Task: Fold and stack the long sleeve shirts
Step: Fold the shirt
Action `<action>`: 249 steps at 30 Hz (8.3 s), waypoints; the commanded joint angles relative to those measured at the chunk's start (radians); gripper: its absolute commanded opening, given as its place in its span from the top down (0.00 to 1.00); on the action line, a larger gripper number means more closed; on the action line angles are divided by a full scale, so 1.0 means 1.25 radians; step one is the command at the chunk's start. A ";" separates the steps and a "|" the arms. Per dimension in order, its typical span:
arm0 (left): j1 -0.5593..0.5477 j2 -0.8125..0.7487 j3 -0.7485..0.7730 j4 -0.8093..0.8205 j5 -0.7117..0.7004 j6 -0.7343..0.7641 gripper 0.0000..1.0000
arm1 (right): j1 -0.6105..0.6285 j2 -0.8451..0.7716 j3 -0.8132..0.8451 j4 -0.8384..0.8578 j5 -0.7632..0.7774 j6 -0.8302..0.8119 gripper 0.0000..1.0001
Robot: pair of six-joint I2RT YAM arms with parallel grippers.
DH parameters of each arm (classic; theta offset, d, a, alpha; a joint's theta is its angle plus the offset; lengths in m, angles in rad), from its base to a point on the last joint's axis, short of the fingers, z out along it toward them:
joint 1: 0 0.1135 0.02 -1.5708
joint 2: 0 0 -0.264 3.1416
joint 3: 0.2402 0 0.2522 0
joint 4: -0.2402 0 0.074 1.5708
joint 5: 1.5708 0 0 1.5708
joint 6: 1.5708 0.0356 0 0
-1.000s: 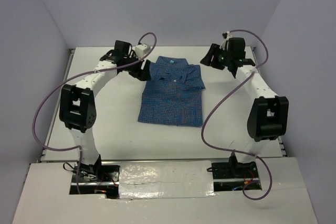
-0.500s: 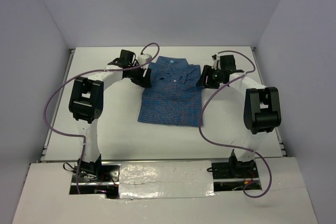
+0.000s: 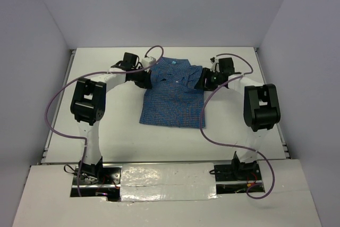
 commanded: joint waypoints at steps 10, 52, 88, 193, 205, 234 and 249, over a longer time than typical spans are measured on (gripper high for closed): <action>-0.006 -0.071 0.013 0.031 -0.051 -0.023 1.00 | 0.018 -0.018 0.010 0.121 -0.002 0.072 1.00; -0.001 -0.081 0.241 -0.077 -0.163 -0.088 0.07 | 0.206 -0.189 0.019 0.091 0.204 0.164 0.97; -0.133 -0.364 -0.070 -0.554 -0.128 0.928 0.14 | 0.205 -0.263 0.035 -0.285 0.234 0.196 0.30; -0.028 -0.339 -0.098 -0.492 0.048 0.242 0.90 | 0.128 -0.211 0.052 -0.463 0.143 0.158 1.00; -0.027 -0.162 -0.061 -0.369 -0.029 0.128 0.51 | 0.110 0.016 0.123 -0.365 0.192 0.198 0.62; -0.204 -0.303 -0.195 -0.329 -0.141 0.141 0.30 | 0.245 -0.168 -0.127 0.038 0.174 0.384 0.90; -0.231 -0.202 -0.249 -0.183 -0.386 0.234 0.28 | 0.136 0.011 -0.019 -0.043 0.373 0.473 1.00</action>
